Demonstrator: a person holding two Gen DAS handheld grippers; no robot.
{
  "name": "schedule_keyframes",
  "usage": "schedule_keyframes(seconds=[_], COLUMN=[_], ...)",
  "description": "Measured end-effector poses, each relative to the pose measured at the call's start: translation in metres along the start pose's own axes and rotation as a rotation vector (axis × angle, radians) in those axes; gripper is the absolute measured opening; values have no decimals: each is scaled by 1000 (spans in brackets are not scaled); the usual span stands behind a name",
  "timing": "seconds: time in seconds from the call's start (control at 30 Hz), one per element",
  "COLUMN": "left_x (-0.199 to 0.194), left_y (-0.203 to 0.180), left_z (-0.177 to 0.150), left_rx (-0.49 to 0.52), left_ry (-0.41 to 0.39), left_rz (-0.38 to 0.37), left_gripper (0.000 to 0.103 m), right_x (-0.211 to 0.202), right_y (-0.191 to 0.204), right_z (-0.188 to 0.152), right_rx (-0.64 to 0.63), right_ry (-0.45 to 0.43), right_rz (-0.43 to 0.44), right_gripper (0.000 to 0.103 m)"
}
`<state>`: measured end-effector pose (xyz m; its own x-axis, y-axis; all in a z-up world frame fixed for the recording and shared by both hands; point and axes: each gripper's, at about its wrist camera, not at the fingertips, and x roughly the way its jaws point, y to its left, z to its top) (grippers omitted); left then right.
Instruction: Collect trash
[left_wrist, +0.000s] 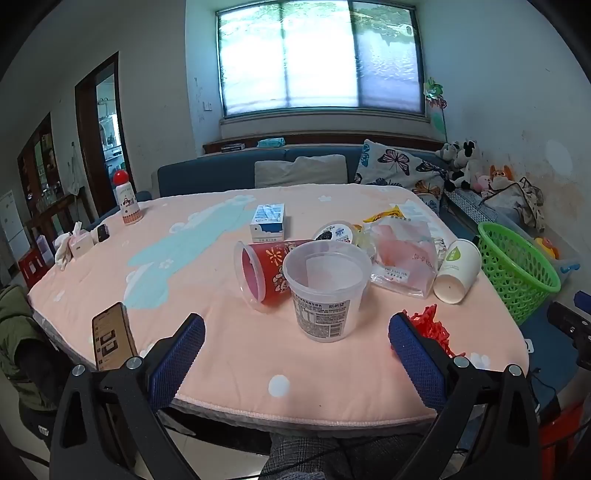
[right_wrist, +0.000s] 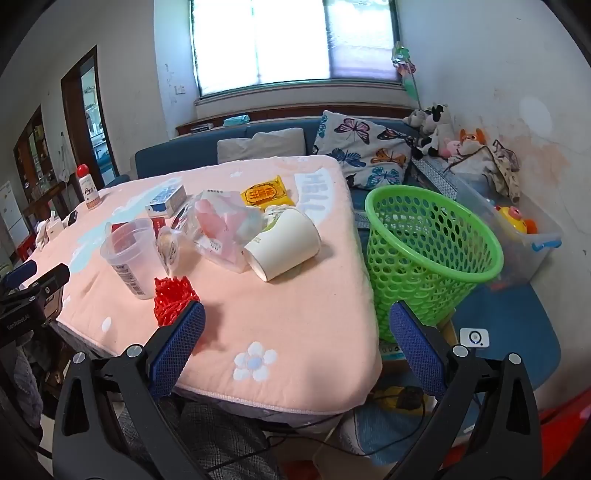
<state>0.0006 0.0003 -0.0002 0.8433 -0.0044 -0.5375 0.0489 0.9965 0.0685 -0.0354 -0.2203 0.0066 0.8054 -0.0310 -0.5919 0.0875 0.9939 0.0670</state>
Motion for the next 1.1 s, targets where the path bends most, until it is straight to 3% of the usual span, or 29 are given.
schedule_keyframes(seconds=[1.1], left_x=[8], left_y=[4], left_z=[-4], left_rx=[-18], left_ry=[11], left_rz=[-5], left_gripper=[97], right_x=[9], right_y=[0], right_z=[-2], right_rx=[9], right_ry=[13], right_rz=[12], right_gripper=[98])
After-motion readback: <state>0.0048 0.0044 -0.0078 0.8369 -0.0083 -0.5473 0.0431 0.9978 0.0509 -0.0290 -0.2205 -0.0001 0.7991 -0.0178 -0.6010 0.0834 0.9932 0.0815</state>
